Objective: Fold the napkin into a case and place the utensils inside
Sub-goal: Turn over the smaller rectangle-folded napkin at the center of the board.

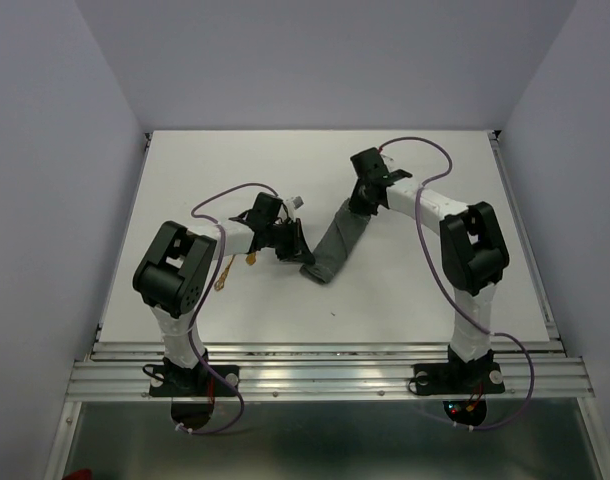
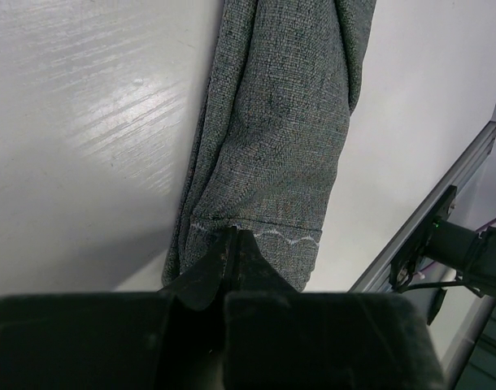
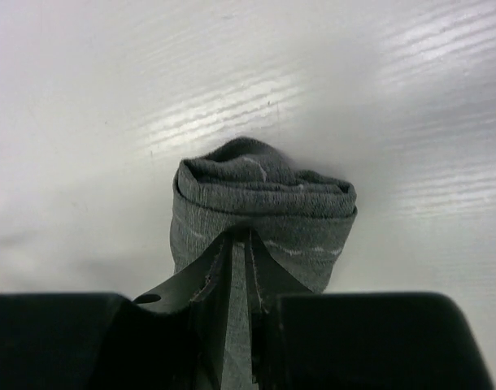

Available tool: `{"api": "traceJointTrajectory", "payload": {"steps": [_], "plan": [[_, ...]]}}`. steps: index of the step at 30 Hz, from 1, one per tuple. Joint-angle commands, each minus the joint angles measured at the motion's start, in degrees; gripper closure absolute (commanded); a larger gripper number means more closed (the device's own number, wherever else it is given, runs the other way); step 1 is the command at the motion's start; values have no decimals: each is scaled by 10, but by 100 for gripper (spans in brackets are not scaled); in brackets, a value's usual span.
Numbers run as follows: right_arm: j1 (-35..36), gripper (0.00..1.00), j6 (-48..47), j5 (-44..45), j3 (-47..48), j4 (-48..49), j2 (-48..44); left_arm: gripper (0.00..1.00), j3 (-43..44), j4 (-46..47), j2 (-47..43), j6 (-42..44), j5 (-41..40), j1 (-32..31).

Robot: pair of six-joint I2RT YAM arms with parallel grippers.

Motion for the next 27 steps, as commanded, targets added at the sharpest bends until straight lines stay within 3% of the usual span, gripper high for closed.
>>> {"api": "traceJointTrajectory", "payload": {"steps": [1,7,12,16,23,27], "plan": [[2,82,-3,45,53,-14,48,100,12,-16,2,18,-18,-6],[2,82,-30,25,106,-15,110,100,6,-15,-8,14,-11,-20],[2,82,-73,2,104,13,99,92,31,-42,-44,18,-35,-20],[8,79,-91,0,108,10,71,87,70,-127,-66,40,-89,-18],[73,68,-139,71,54,9,-49,86,84,-148,-59,54,-109,-3],[111,68,-137,79,17,-12,-98,87,40,-130,-65,54,-132,5]]}}
